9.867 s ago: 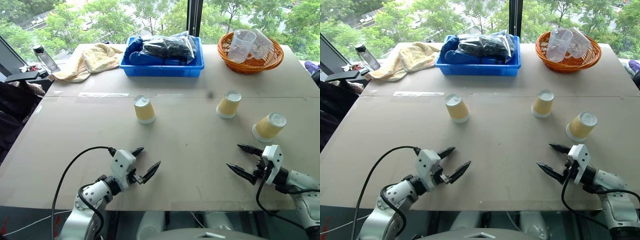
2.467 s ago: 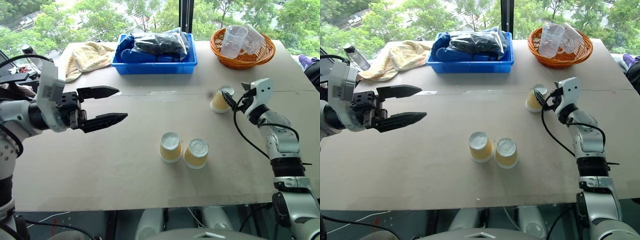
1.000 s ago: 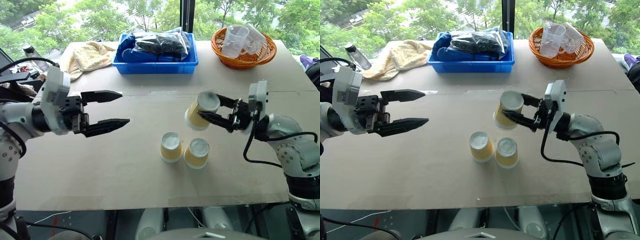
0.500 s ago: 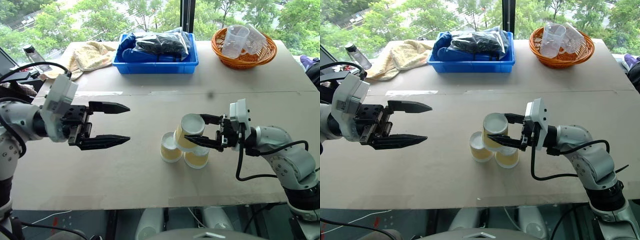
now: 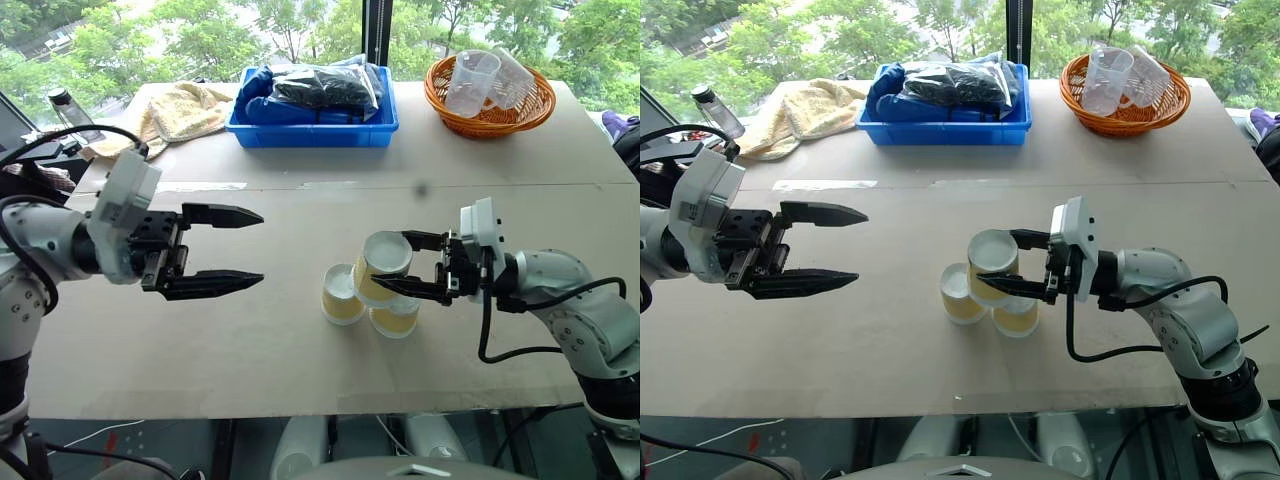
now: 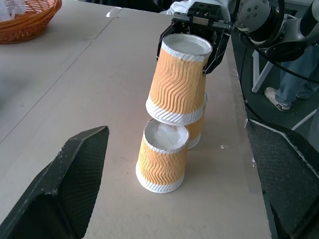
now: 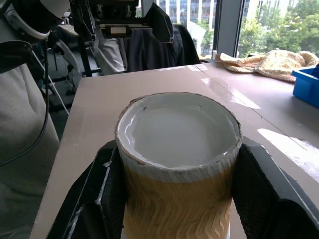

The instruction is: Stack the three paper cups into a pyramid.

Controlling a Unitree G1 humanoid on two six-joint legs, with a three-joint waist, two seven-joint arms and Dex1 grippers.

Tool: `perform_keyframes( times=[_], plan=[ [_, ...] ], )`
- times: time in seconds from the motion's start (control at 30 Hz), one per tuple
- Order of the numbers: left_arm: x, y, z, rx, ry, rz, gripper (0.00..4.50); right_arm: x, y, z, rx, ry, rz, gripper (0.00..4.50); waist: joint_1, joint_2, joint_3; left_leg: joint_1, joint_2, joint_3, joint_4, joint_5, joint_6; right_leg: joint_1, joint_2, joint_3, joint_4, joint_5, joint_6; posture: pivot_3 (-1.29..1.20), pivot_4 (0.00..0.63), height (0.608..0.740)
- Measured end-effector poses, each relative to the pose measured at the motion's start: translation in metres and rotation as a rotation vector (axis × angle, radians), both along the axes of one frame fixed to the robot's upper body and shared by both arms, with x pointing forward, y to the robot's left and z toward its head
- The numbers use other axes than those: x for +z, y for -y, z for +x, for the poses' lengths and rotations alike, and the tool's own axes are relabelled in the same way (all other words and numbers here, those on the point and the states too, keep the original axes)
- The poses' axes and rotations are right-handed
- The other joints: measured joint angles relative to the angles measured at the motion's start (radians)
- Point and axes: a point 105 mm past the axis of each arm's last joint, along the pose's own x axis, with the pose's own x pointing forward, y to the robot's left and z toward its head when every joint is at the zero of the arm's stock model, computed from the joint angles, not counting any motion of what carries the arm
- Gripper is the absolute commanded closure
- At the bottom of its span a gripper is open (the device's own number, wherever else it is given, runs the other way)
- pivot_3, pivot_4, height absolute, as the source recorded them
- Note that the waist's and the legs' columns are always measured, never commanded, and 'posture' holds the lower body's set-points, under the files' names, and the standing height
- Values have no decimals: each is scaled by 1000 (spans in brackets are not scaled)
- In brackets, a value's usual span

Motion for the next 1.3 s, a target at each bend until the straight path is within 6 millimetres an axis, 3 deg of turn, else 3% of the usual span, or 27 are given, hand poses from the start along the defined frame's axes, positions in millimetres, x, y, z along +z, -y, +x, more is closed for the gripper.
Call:
perform_keyframes(
  times=[0.03,0.13,0.17,0.2,0.23,0.57,0.83,0.97,1.13,1.2,1.3],
  plan=[
    [0,0,0,1,1,0,0,0,0,0,1,0,-3,2377,0,0,0,0,0,0,0,0,0,0,0,0,0,0,0,0,150,740],
    [-1,0,1,0,0,2,0,0,-1,0,1,-2,-11,823,0,0,0,0,0,0,0,0,0,0,0,0,0,0,0,0,150,740],
    [-1,0,1,0,-2,2,0,-1,-1,0,1,-6,-14,652,0,0,0,0,0,0,0,0,0,0,0,0,0,0,0,0,150,740],
    [-1,0,1,1,-1,3,0,-1,-2,0,3,-9,-14,99,0,0,0,0,0,0,0,0,0,0,0,0,0,0,0,0,150,740],
    [-1,0,1,3,0,5,0,-1,-2,0,3,-10,-11,33,0,0,0,0,0,0,0,0,0,0,0,0,0,0,0,0,150,740],
    [-2,0,2,6,2,11,0,7,2,-1,-7,-21,25,33,0,0,0,0,0,0,0,0,0,0,0,0,0,0,0,0,150,740],
    [-5,0,4,21,1,2,0,9,36,-19,-38,-81,-10,33,4,0,0,0,0,0,0,-1,1,0,0,0,0,0,0,0,150,740],
    [-37,0,9,125,-72,-24,0,-2,63,-20,-145,-86,-21,33,4,-1,0,-1,0,0,0,-1,2,1,0,0,-1,0,0,0,150,740],
    [-82,-1,1,242,-198,-90,0,-27,101,-19,-314,-99,-61,33,6,-1,1,0,0,0,0,-1,2,1,0,0,-1,0,0,0,150,740],
    [-113,-7,-1,358,-183,-65,0,-46,119,-18,-398,-114,-51,33,6,-2,1,2,0,0,0,-1,2,3,0,1,-1,0,0,0,150,740],
    [-129,-12,9,458,-128,-52,0,-61,132,-12,-464,-107,-34,33,11,-2,0,7,0,0,0,-1,2,7,0,0,0,0,0,0,150,740]
  ],
)
